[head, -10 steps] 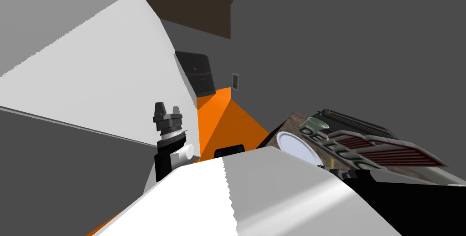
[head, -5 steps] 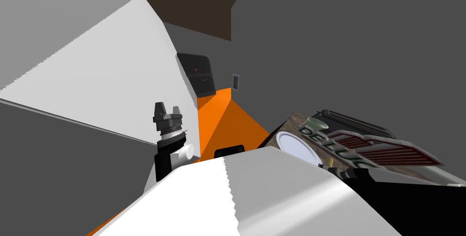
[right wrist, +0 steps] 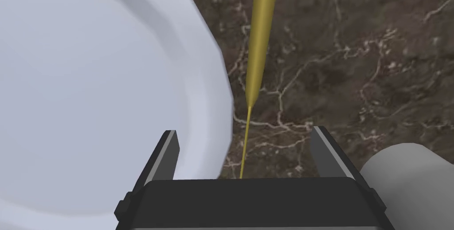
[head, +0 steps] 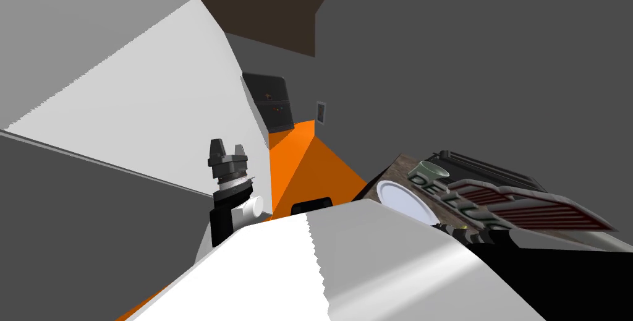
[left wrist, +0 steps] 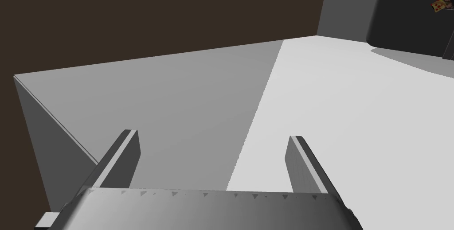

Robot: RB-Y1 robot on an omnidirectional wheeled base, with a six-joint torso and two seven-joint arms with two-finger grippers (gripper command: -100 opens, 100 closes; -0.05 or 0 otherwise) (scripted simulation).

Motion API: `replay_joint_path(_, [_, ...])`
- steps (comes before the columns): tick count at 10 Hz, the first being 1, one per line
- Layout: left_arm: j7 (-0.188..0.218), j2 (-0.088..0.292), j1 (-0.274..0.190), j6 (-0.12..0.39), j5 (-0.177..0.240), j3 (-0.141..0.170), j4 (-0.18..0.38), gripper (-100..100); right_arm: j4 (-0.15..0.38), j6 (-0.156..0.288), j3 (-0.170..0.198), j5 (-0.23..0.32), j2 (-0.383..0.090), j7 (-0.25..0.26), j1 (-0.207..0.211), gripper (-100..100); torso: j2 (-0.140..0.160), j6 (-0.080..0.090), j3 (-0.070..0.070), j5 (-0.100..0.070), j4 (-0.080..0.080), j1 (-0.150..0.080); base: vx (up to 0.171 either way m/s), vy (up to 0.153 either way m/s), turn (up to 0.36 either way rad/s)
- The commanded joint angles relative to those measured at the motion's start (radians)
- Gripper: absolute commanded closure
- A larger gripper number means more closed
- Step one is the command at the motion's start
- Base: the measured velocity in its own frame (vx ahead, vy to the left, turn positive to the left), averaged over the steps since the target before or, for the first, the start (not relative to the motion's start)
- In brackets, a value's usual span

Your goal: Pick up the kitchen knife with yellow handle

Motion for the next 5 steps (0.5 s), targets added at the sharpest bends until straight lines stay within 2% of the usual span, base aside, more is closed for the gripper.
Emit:
replay_joint_path(1, [0.0,0.0,0.0,0.0,0.0,0.0,0.0,0,0.013,-0.014,-0.029,-0.008,0.005,0.004,0.016,-100,0.0,0.0,0.0,0.0,0.0,0.0,0.024,0.002,0.012])
replay_joint_path(2, [0.0,0.0,0.0,0.0,0.0,0.0,0.0,0,0.01,-0.008,-0.017,-0.007,0.003,0.004,0.008,-100,0.0,0.0,0.0,0.0,0.0,0.0,0.009,0.0,0.002])
replay_joint_path(3, [0.0,0.0,0.0,0.0,0.0,0.0,0.0,0,0.011,-0.011,-0.019,-0.008,0.003,0.006,0.009,0,0.001,0.0,0.001,0.0,0.0,0.0,0.0,0.0,0.0])
replay_joint_path(4, [0.0,0.0,0.0,0.0,0.0,0.0,0.0,0,0.021,0.006,0.019,-0.003,0.001,0.002,-0.017,-100,0.002,0.0,0.001,0.0,0.0,0.0,0.001,-0.005,0.015])
replay_joint_path(5, [0.0,0.0,0.0,0.0,0.0,0.0,0.0,0,0.025,0.014,0.038,-0.001,-0.001,0.0,-0.03,-100,0.002,0.0,0.001,0.0,0.0,0.0,0.0,-0.009,0.017])
